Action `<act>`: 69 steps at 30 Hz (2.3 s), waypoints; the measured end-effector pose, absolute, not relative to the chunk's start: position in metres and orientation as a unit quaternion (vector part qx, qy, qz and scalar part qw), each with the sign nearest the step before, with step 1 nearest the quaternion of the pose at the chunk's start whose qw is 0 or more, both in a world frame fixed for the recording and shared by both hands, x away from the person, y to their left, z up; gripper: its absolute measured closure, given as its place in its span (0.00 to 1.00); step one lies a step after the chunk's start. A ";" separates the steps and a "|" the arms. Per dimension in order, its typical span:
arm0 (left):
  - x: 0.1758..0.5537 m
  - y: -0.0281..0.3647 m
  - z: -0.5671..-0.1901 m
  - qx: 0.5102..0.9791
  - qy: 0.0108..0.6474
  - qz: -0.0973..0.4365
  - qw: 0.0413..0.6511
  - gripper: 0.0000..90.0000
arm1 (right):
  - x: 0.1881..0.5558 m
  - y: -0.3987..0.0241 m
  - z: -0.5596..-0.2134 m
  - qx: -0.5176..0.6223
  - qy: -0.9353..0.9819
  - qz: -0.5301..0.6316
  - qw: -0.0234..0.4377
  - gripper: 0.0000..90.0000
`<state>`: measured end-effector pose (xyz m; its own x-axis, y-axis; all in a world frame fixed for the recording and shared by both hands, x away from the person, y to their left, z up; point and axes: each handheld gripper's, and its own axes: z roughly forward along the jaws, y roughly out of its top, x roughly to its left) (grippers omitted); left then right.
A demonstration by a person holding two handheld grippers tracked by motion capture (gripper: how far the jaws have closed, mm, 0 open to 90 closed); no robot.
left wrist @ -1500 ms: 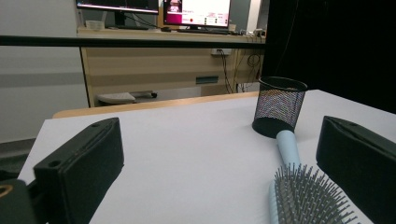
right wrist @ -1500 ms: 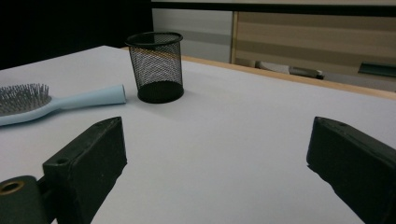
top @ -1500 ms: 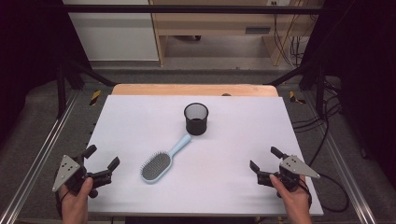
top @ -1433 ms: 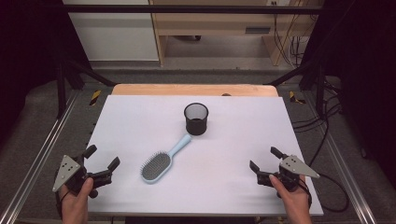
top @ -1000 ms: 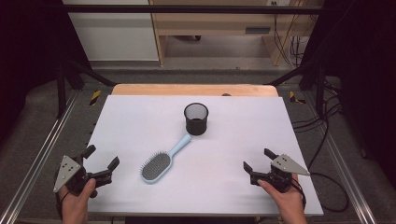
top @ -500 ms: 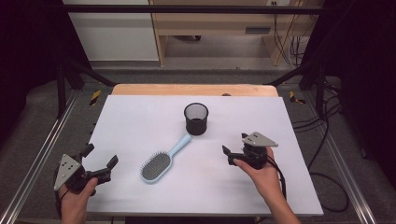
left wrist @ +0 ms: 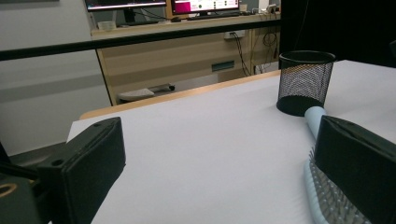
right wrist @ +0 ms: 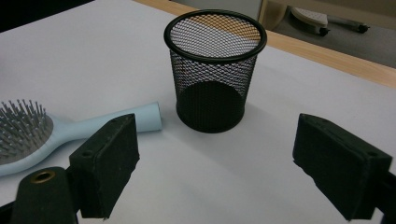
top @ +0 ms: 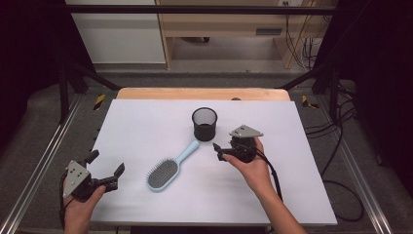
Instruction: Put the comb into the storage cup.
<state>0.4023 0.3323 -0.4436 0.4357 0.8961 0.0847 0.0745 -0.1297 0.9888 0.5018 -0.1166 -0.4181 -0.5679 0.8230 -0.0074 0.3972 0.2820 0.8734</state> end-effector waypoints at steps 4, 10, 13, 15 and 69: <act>0.402 0.334 -0.443 0.640 0.382 0.363 0.559 0.02 | 0.507 -0.105 -0.417 0.393 0.771 0.444 0.233 0.16; 0.403 0.333 -0.444 0.634 0.391 0.346 0.571 0.01 | 0.514 -0.082 -0.416 0.389 0.778 0.441 0.220 0.22; 0.404 0.332 -0.444 0.636 0.388 0.345 0.571 0.01 | 0.517 -0.070 -0.418 0.375 0.787 0.439 0.215 0.30; 0.404 0.331 -0.443 0.637 0.387 0.345 0.571 0.01 | 0.518 -0.062 -0.419 0.366 0.793 0.439 0.210 0.36; 0.407 0.333 -0.443 0.639 0.392 0.343 0.567 0.02 | 0.541 -0.023 -0.461 0.350 0.867 0.327 0.140 1.00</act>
<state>0.4071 0.3329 -0.4430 0.4582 0.8888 -0.0064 0.1124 -0.0507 0.9924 0.5407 -0.0232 -0.4611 -0.7162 0.6978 -0.0144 0.5143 0.5416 0.6649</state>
